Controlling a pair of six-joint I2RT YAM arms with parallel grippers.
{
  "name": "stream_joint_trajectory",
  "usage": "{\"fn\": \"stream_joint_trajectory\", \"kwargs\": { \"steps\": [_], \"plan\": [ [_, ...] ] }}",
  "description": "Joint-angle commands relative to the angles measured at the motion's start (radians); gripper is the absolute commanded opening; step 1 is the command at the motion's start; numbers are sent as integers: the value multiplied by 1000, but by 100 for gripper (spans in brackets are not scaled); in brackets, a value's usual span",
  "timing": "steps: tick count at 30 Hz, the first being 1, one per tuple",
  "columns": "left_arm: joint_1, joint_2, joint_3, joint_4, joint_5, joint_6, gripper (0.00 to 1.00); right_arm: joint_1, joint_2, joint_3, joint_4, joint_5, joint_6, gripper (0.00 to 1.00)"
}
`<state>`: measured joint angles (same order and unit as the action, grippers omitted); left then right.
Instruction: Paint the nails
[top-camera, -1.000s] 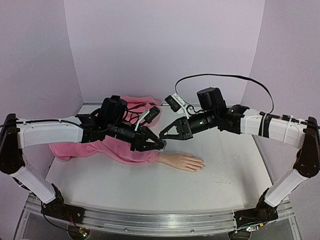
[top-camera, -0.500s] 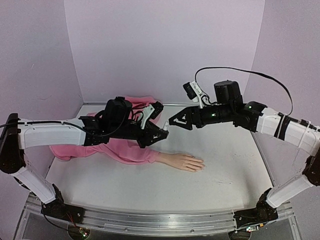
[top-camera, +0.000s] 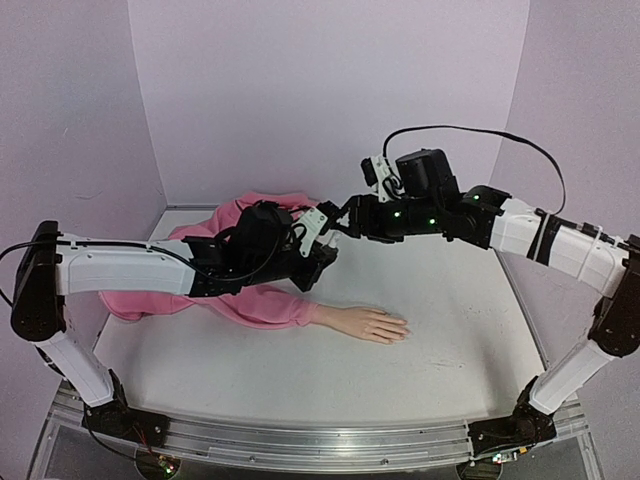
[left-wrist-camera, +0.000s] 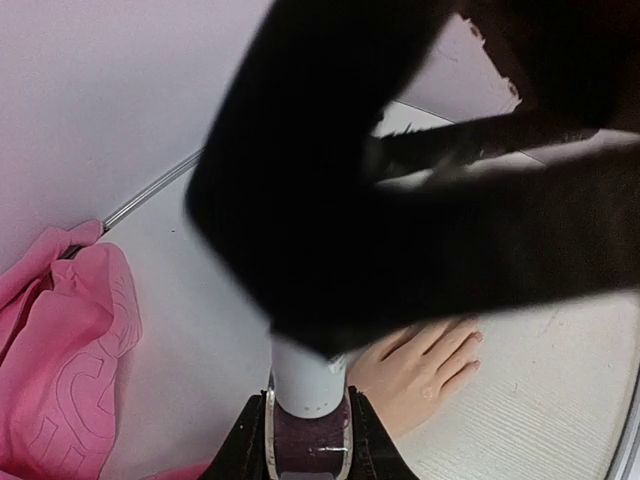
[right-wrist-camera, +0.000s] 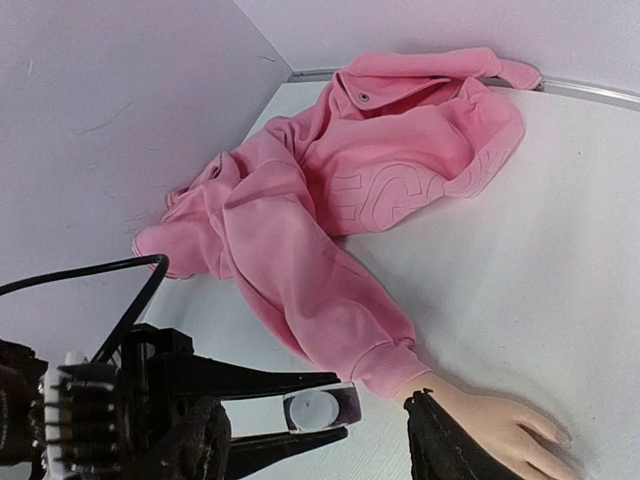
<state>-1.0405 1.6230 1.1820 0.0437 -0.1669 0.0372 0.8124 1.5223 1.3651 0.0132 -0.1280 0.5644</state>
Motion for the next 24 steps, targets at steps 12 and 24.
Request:
{"fn": "stream_joint_trajectory", "kwargs": {
  "steps": [12, 24],
  "plan": [
    [-12, -26, 64, 58, 0, -2, 0, 19, 74, 12, 92, -45, 24, 9],
    [245, -87, 84, 61, 1358, -142, 0, -45, 18, -113, 147, -1101, -461, 0]
  ]
}}
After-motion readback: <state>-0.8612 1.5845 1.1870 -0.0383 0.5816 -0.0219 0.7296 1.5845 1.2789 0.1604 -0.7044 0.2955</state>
